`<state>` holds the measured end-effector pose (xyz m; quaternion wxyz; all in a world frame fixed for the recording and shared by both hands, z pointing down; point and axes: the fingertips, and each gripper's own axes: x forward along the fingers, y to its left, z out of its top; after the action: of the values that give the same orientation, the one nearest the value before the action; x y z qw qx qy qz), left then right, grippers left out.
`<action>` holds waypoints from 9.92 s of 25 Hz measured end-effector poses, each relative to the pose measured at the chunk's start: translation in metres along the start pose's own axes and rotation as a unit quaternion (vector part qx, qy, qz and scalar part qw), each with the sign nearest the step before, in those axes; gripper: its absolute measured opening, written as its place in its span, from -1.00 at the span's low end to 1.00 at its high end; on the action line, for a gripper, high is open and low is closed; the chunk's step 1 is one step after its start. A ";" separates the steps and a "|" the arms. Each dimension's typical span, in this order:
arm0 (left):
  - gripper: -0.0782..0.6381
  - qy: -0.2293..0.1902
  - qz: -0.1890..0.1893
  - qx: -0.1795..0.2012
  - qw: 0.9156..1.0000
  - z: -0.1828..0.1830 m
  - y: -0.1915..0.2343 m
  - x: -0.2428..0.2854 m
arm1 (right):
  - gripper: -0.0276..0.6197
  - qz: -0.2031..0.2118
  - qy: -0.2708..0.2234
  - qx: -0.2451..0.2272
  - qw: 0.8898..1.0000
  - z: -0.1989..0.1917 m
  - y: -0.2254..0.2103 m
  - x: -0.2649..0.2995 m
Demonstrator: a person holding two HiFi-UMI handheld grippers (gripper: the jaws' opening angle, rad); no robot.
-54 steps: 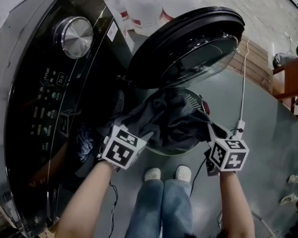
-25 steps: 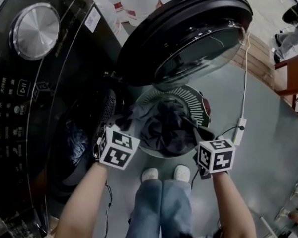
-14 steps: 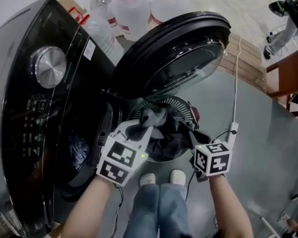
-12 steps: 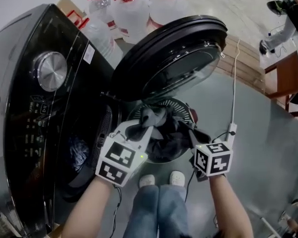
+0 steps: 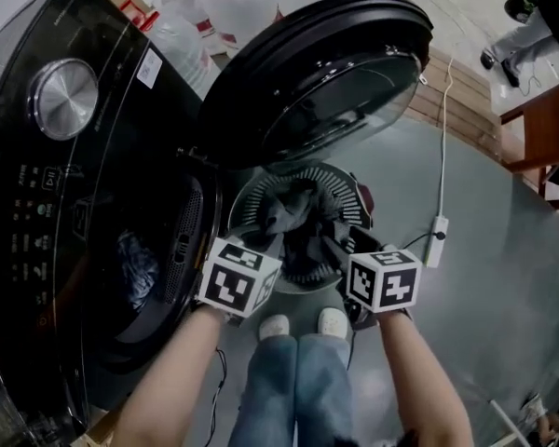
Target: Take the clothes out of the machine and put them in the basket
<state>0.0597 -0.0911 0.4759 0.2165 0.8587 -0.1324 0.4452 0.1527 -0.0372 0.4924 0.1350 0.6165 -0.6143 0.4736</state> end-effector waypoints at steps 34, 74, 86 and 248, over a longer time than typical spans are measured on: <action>-0.08 0.212 0.176 0.099 0.956 -0.234 0.117 0.047 | -0.25 0.025 0.064 -0.034 0.997 -0.101 0.013 0.053; 0.65 -0.047 0.102 -0.126 0.986 -0.080 0.075 -0.013 | -0.34 0.037 0.035 -0.037 0.998 -0.048 0.021 0.051; 0.65 -0.034 0.210 -0.142 0.967 -0.146 0.123 -0.078 | -0.34 0.092 0.041 -0.121 0.987 -0.046 0.089 0.078; 0.82 0.097 0.094 -0.087 0.987 -0.059 -0.023 0.034 | -0.95 -0.064 0.094 -0.002 0.994 -0.047 -0.010 -0.033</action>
<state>0.0469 -0.0432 0.5287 0.2591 0.7733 -0.2290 0.5315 0.1484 0.0212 0.4958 0.2233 0.6070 -0.5594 0.5184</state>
